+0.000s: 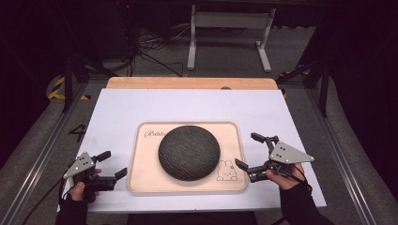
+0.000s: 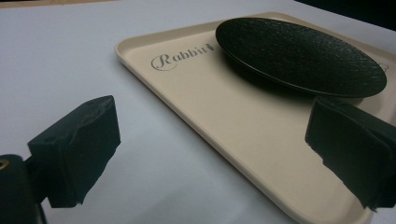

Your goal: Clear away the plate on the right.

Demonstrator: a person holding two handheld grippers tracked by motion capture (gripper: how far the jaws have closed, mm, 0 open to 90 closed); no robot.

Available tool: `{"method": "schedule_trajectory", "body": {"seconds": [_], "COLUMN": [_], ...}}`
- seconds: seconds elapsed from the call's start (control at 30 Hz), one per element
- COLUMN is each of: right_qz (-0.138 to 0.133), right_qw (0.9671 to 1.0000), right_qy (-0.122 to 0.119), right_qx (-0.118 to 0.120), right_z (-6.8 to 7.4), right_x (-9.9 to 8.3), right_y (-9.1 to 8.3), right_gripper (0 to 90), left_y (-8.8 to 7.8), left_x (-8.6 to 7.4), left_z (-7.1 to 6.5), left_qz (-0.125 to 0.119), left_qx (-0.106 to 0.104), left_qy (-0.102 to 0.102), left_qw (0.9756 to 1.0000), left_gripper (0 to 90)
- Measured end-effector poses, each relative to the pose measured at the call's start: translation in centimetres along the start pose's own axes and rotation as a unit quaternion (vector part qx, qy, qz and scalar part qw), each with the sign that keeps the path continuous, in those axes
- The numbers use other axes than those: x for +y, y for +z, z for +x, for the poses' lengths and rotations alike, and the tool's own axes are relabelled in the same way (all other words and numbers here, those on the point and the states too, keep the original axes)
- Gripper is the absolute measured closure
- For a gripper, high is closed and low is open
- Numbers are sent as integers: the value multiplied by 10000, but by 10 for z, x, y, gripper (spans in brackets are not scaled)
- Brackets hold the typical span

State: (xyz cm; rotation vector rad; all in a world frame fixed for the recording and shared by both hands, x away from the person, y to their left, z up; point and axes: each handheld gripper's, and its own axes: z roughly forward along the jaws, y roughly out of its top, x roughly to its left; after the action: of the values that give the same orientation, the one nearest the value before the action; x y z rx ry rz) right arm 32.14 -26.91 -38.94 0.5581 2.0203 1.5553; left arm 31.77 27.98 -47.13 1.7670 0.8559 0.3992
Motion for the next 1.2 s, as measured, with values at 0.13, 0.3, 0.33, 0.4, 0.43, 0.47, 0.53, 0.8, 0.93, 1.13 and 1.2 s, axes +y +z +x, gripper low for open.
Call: {"method": "schedule_trajectory", "body": {"seconds": [0.13, 0.3, 0.33, 0.4, 0.43, 0.47, 0.53, 0.8, 0.93, 1.13, 1.2], "right_qz": [-2, 32, 41, 69, 67, 81, 101, 166, 189, 292, 321], "right_qw": [9999, 9997, 9996, 9993, 9992, 9990, 9987, 9970, 9956, 9943, 9941], "right_qy": [70, 175, 195, 243, 267, 317, 365, 571, 690, 809, 827], "right_qx": [-87, -194, -208, -260, -292, -311, -336, -488, -599, -629, -621], "right_z": [-9, -19, -20, -24, -26, -28, -30, -39, -43, -44, -44], "right_x": [-7, -17, -19, -24, -28, -31, -36, -55, -64, -76, -80], "right_y": [-10, -20, -21, -25, -27, -28, -31, -38, -41, -43, -44], "right_gripper": [27, 27, 27, 27, 28, 28, 28, 31, 33, 33, 33], "left_y": [0, 0, 0, 0, 0, 0, 0, 0, 0, 0, 0], "left_x": [0, 0, 0, 0, 0, 0, 0, 0, 0, 0, 0], "left_z": [0, 0, 0, 0, 0, 0, 0, 0, 0, 0, 0], "left_qz": [-4, -9, -9, -12, -8, -11, -11, -7, -8, 2, 1], "left_qx": [0, -1, 0, 0, 0, 1, 1, 2, 1, -4, -1], "left_qy": [-13, -28, -19, -27, -27, -26, -26, -23, -25, -28, -23], "left_qw": [10000, 10000, 10000, 10000, 10000, 10000, 10000, 10000, 10000, 10000, 10000], "left_gripper": [39, 38, 39, 38, 38, 39, 38, 39, 38, 38, 38]}}
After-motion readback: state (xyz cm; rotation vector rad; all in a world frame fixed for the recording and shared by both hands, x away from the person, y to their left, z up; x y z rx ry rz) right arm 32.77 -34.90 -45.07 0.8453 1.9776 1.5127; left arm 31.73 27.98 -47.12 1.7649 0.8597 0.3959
